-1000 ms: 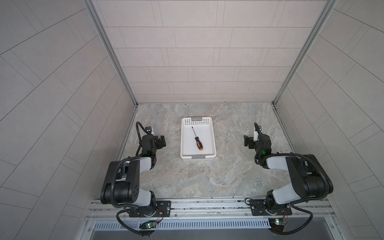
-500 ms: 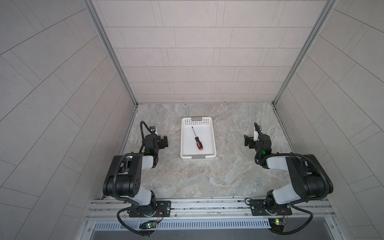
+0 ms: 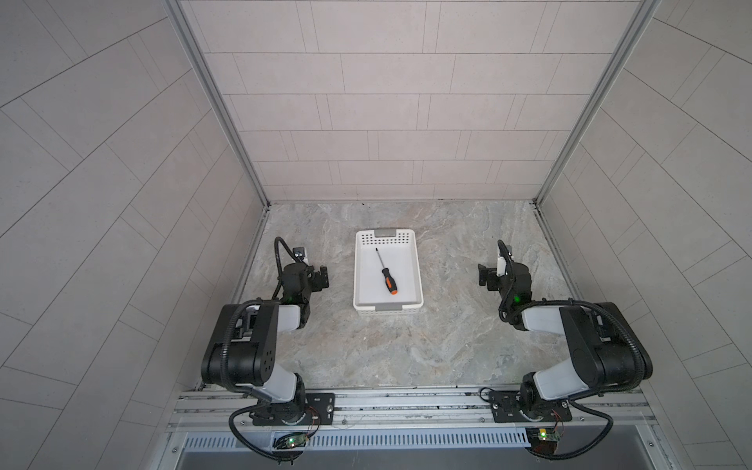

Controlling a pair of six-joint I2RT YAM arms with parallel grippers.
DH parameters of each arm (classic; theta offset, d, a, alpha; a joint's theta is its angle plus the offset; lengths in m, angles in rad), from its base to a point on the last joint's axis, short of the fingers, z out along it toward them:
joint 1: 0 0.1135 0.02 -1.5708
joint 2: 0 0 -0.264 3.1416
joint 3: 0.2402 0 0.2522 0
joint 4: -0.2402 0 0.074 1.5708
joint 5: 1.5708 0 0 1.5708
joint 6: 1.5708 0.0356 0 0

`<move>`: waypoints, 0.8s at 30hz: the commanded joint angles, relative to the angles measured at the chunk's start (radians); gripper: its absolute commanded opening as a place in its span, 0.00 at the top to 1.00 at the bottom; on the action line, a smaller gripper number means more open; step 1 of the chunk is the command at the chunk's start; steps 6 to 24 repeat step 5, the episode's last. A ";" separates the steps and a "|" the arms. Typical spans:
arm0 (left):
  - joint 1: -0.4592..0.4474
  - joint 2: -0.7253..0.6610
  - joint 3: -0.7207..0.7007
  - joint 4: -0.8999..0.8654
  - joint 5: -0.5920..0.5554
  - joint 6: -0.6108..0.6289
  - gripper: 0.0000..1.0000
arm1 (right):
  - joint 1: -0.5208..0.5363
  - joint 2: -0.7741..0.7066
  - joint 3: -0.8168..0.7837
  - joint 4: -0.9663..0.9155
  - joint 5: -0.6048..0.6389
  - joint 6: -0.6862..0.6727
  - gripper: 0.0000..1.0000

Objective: Put the screwdriver in the bin
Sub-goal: Reset both arms

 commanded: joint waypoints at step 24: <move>-0.007 -0.011 0.021 0.007 -0.009 0.016 0.00 | -0.003 0.011 0.017 -0.014 0.000 -0.011 0.00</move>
